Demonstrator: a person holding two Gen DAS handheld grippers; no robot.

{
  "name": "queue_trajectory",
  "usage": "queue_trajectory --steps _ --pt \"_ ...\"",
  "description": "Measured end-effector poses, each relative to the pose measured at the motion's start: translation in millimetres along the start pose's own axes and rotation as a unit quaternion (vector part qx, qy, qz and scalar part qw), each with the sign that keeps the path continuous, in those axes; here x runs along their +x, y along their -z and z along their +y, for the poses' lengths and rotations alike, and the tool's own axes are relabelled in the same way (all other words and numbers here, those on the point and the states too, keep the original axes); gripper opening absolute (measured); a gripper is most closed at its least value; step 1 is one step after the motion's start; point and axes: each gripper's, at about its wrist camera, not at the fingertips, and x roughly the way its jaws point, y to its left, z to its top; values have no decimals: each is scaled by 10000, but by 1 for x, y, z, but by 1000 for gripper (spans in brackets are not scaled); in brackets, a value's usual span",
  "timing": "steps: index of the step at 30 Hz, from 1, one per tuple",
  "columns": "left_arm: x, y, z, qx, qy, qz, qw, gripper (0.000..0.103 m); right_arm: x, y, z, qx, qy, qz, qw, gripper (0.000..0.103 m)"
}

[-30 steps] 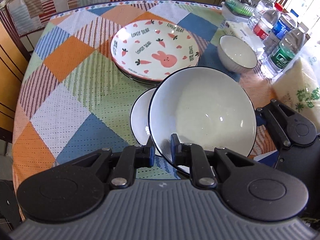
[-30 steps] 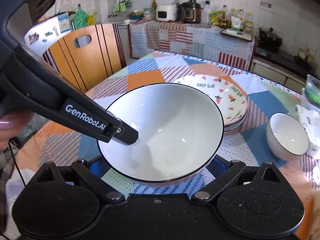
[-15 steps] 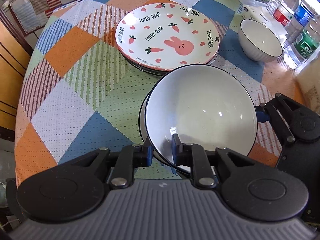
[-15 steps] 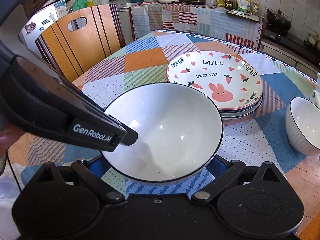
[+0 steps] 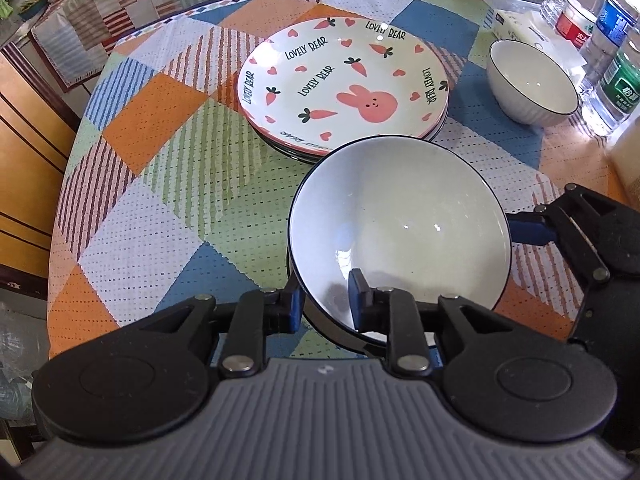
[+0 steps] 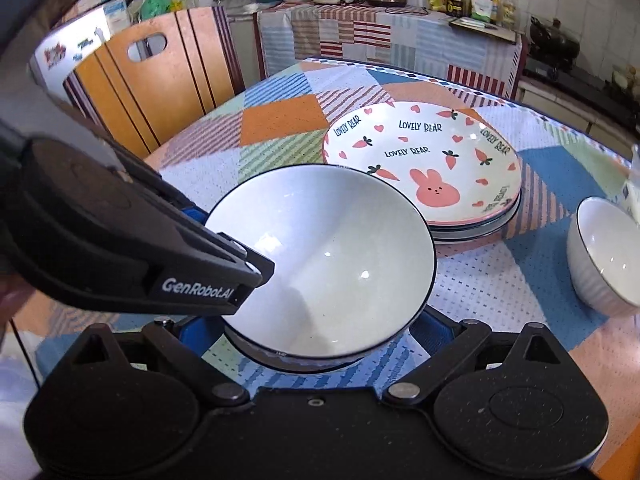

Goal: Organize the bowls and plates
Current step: 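Lift the second bowl with both tools, lower it into the first bowl, release, then move both tools to the white bowl beside the tissue box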

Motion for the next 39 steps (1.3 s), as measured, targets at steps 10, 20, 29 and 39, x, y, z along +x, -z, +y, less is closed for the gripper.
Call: queue_trajectory --steps 10,20,29,39 --pt "4 8 2 129 -220 -91 9996 33 -3 10 0 156 -97 -177 9997 99" --pt "-29 8 10 30 -184 -397 9990 45 -37 16 -6 303 249 -482 9981 100" --pt "-69 -9 -6 308 43 -294 9991 47 -91 5 -42 644 789 -885 9909 100" --pt "-93 -41 -37 378 481 -273 9978 47 -106 5 -86 1129 1267 -1140 9789 100"
